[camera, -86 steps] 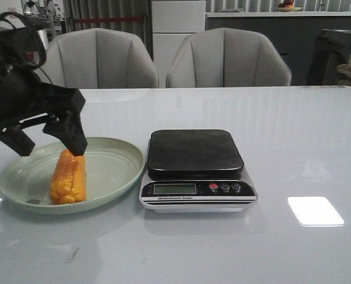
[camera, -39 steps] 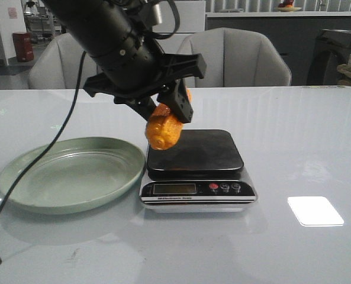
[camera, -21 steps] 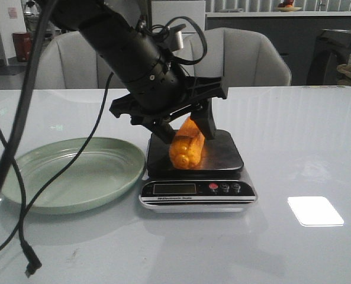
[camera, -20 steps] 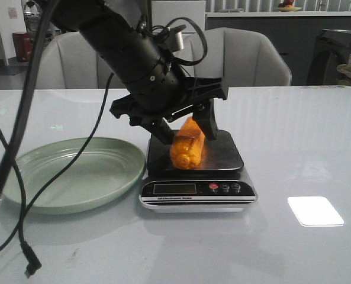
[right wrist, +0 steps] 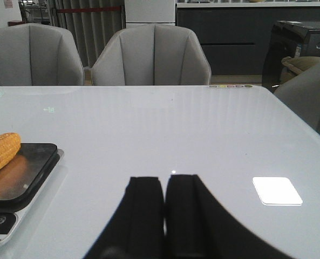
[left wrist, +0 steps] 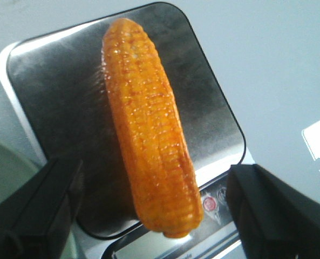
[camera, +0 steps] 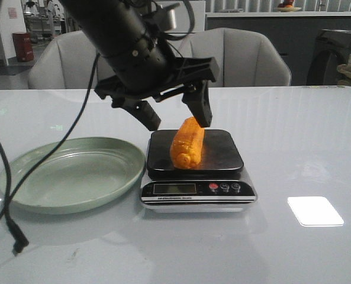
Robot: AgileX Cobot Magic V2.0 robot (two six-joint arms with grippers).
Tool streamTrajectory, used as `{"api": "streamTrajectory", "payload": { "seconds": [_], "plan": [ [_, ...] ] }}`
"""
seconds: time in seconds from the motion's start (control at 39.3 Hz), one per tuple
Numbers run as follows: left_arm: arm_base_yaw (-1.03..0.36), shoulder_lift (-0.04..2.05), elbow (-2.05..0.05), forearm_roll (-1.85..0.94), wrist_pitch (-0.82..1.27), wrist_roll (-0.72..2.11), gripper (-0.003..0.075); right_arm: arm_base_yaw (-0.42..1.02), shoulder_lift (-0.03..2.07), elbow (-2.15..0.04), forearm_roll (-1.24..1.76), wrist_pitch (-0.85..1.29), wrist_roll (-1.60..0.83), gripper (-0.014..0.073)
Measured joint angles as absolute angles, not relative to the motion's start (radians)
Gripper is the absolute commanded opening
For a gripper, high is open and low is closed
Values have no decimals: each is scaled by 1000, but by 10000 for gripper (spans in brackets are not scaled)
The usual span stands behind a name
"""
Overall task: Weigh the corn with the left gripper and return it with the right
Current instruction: 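Open the left gripper and raise it away from the corn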
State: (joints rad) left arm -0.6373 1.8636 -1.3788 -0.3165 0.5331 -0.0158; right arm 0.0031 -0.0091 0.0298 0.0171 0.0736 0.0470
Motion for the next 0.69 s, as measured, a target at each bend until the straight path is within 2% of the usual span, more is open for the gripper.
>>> {"api": "streamTrajectory", "payload": {
  "seconds": [0.31, 0.69],
  "plan": [
    [-631, 1628, -1200, -219, 549, -16, 480, 3, -9, 30, 17, 74, 47, 167],
    [-631, 1224, -909, -144, 543, -16, 479, 3, -9, 30, 17, 74, 47, 167]
  ]
}}
